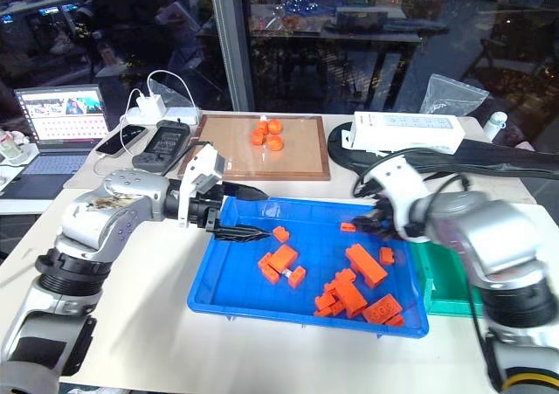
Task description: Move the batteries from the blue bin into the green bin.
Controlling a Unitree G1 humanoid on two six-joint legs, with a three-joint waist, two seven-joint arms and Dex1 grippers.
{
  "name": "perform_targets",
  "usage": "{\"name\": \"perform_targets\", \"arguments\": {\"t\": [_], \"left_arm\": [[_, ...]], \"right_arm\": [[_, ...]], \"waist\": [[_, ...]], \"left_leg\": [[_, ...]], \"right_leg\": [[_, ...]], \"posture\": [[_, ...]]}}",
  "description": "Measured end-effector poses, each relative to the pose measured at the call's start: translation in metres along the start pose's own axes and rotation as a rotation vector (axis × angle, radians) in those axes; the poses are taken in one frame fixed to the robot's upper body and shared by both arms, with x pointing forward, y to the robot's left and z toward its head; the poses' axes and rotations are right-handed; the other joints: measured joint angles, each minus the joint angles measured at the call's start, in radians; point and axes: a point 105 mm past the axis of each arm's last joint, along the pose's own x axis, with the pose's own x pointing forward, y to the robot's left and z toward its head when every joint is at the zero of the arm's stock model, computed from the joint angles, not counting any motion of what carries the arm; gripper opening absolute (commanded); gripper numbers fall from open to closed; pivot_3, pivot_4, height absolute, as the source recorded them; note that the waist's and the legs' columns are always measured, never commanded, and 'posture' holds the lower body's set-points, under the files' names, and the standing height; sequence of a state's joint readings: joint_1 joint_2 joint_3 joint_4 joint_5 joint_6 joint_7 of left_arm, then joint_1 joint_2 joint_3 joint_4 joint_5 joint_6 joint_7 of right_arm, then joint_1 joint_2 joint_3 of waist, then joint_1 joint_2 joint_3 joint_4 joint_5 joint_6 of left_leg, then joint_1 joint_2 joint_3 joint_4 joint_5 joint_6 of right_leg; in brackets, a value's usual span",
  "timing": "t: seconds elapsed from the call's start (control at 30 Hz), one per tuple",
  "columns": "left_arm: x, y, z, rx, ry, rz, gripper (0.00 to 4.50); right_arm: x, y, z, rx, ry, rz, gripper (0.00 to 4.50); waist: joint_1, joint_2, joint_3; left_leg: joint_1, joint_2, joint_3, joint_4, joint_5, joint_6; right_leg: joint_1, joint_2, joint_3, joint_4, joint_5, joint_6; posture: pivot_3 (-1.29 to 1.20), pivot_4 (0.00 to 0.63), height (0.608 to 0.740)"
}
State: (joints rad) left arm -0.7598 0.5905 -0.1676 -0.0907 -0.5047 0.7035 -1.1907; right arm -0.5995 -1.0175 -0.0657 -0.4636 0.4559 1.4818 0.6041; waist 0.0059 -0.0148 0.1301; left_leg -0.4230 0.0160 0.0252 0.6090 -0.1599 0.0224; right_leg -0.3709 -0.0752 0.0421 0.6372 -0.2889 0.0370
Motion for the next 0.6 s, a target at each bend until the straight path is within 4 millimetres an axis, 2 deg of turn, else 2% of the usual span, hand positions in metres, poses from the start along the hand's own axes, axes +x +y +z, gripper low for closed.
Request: {"name": "perform_targets", "arguments": {"t": [0.07, 0.17, 0.4, 0.47, 0.5, 0.57, 0.6], "left_arm": [[0.002, 0.001, 0.004, 0.006, -0.018, -0.008, 4.5], [0.006, 0.002, 0.007, 0.015, -0.035, -0.016, 4.5], [0.007, 0.003, 0.006, 0.013, -0.035, -0.018, 4.5], [0.006, 0.004, 0.005, 0.02, -0.031, -0.01, 4.5], [0.006, 0.004, 0.006, 0.023, -0.03, -0.008, 4.5], [0.006, 0.004, 0.006, 0.027, -0.032, -0.005, 4.5], [0.006, 0.004, 0.006, 0.027, -0.032, -0.003, 4.5]], "right_arm": [[-0.011, -0.013, -0.011, 0.021, 0.035, -0.044, 2.47], [-0.019, -0.022, -0.034, 0.057, 0.103, -0.069, 2.47], [-0.013, -0.028, -0.067, 0.131, 0.164, -0.078, 2.47], [-0.01, -0.032, -0.081, 0.155, 0.203, -0.091, 3.47], [-0.009, -0.033, -0.085, 0.16, 0.211, -0.098, 3.57], [-0.01, -0.038, -0.087, 0.155, 0.217, -0.115, 4.27], [-0.011, -0.04, -0.086, 0.149, 0.213, -0.122, 4.48]], "waist": [[-0.002, 0.0, 0.0], [-0.007, 0.001, -0.001], [-0.016, 0.002, -0.001], [-0.015, 0.002, -0.001], [-0.015, 0.002, -0.001], [-0.015, 0.002, -0.001], [-0.015, 0.002, -0.001]], "left_leg": [[0.0, 0.0, 0.0, -0.001, 0.0, 0.0], [0.0, 0.001, 0.001, -0.001, 0.0, 0.0], [0.0, 0.0, 0.001, 0.0, 0.0, 0.0], [0.0, 0.0, 0.001, 0.0, 0.0, 0.0], [0.0, 0.0, 0.001, 0.0, 0.0, 0.0], [0.0, 0.0, 0.001, 0.0, 0.0, 0.0], [0.0, 0.0, 0.001, 0.0, 0.0, 0.0]], "right_leg": [[0.0, 0.0, 0.0, -0.001, 0.0, 0.0], [0.001, 0.0, 0.001, -0.003, 0.0, 0.0], [0.002, 0.0, 0.001, -0.004, 0.0, 0.001], [0.002, 0.0, 0.001, -0.004, 0.0, 0.001], [0.002, 0.0, 0.001, -0.005, 0.0, 0.001], [0.002, 0.0, 0.001, -0.005, 0.0, 0.001], [0.002, 0.0, 0.001, -0.005, 0.0, 0.001]], "posture": [[0.0, 0.15, 0.699], [0.0, 0.15, 0.699], [0.0, 0.15, 0.699], [0.0, 0.15, 0.699], [0.0, 0.15, 0.699], [0.0, 0.15, 0.699], [0.0, 0.15, 0.699]]}}
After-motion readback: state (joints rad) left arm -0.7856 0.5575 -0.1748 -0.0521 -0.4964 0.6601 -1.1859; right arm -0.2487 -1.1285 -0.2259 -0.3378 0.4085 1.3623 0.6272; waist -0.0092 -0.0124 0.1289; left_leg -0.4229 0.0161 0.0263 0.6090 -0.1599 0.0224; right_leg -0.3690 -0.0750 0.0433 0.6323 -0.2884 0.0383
